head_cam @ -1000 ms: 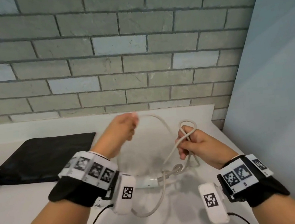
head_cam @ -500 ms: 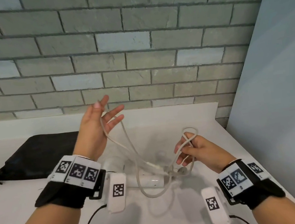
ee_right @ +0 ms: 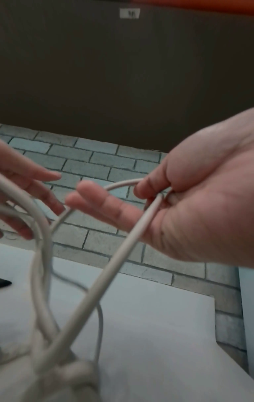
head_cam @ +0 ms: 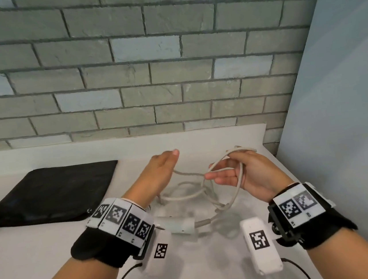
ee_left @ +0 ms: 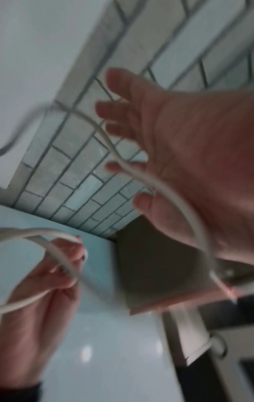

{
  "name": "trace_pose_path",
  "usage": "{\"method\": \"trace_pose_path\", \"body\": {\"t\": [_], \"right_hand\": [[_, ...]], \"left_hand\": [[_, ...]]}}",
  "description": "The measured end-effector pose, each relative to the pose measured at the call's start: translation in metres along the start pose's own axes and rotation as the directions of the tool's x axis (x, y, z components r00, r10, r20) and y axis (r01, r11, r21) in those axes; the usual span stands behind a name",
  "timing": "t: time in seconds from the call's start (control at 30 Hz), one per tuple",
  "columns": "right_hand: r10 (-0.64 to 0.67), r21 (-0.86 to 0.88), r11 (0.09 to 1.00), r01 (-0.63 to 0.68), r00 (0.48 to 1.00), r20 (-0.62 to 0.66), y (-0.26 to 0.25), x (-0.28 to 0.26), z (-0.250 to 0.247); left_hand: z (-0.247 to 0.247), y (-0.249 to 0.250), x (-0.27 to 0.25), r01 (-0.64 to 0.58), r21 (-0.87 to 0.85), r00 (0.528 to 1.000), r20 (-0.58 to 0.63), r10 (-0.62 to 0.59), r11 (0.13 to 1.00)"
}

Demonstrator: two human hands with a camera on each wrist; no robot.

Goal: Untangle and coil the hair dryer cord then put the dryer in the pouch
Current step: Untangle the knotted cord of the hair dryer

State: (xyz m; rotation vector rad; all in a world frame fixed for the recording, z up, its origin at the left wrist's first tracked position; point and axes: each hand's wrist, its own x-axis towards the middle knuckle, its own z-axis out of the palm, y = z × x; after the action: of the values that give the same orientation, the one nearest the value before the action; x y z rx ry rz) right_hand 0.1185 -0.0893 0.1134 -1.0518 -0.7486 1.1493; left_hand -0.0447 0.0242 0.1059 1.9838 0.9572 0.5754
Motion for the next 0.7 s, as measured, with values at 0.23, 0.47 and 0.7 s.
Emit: {"method": "trace_pose_path", "body": {"t": [0.23,0.47,0.7], "right_hand": [[-0.034,-0.136,0.990,0.030,0.999,-0.022,0.001,0.001,0.009],[-0.051,-0.355,0.926,0.127,0.975,0.216,0.006,-0.004,0.033],[-0.187,-0.549,0.779,0.304,0.948,0.258,0.001,-0.003,0.028]], "left_hand": [[0.011,0.010,-0.015,-0.260,0.191,0.941,0.269,0.204,0.946],[0.024,0.011,-0.019,-0.314,0.172,0.939,0.200,0.279,0.934],[0.024,0.004,-0.013,-0.339,0.010,0.937,-0.085,0.339,0.941]]}}
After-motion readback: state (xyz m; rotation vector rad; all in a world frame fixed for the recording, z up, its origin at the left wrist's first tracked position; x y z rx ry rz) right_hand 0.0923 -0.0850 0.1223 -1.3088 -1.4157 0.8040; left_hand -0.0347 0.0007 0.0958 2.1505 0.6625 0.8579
